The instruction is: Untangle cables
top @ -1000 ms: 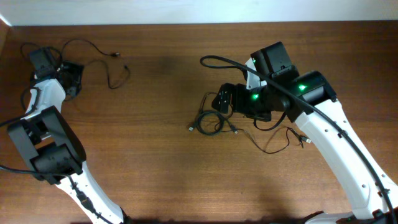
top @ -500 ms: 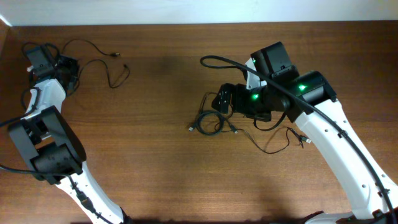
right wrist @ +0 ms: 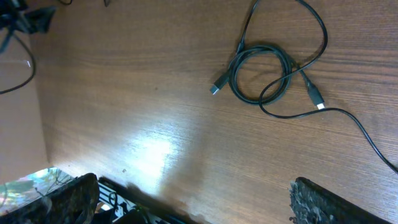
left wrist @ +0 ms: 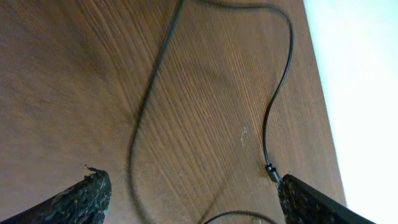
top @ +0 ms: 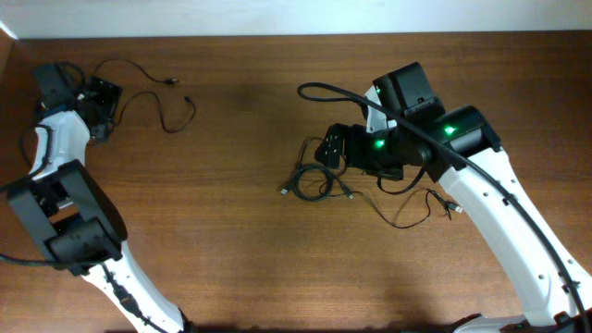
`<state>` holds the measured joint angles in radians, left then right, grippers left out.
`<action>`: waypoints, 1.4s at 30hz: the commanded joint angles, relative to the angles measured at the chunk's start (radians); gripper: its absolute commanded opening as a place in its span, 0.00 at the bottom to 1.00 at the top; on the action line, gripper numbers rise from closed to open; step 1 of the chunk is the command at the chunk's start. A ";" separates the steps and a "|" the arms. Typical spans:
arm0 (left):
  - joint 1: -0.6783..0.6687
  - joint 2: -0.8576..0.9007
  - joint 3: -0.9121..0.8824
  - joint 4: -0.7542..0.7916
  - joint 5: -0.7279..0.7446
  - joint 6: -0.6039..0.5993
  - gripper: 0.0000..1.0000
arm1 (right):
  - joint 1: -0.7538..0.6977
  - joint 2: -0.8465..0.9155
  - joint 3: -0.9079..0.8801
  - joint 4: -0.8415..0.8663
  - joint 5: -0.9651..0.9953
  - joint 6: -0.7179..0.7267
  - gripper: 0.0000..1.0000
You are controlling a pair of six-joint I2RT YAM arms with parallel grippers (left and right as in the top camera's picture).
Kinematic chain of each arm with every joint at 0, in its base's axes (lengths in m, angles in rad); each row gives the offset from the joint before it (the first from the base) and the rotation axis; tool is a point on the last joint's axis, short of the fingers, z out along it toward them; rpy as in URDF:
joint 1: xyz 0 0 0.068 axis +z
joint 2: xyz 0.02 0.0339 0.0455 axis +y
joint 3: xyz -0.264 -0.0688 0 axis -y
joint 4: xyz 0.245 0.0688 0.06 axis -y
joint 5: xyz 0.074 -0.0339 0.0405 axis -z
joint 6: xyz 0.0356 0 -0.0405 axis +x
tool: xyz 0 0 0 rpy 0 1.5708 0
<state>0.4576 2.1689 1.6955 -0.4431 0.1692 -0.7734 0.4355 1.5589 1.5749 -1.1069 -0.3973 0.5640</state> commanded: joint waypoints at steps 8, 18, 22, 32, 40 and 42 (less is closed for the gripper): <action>-0.041 -0.110 0.047 -0.312 0.000 0.004 0.98 | 0.003 0.004 0.011 0.012 0.009 -0.011 0.98; -0.095 0.016 0.010 -0.131 0.000 -0.217 0.99 | 0.003 0.004 0.010 -0.011 0.009 -0.011 0.98; -0.089 0.027 0.010 -0.065 0.010 -0.277 0.99 | 0.003 0.004 0.009 -0.008 0.009 -0.011 0.98; -0.089 0.027 0.010 0.032 -0.035 -0.277 0.31 | 0.003 0.004 0.005 -0.003 0.009 -0.011 0.98; -0.086 0.027 0.010 0.235 0.023 -0.263 0.00 | 0.003 0.004 0.005 -0.005 0.009 -0.011 0.98; -0.076 0.027 0.010 0.426 0.167 -0.243 0.00 | 0.003 0.004 0.005 -0.005 0.009 -0.011 0.98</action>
<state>0.3672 2.1883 1.7065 -0.1982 0.1688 -1.0485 0.4355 1.5589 1.5749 -1.1137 -0.3977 0.5640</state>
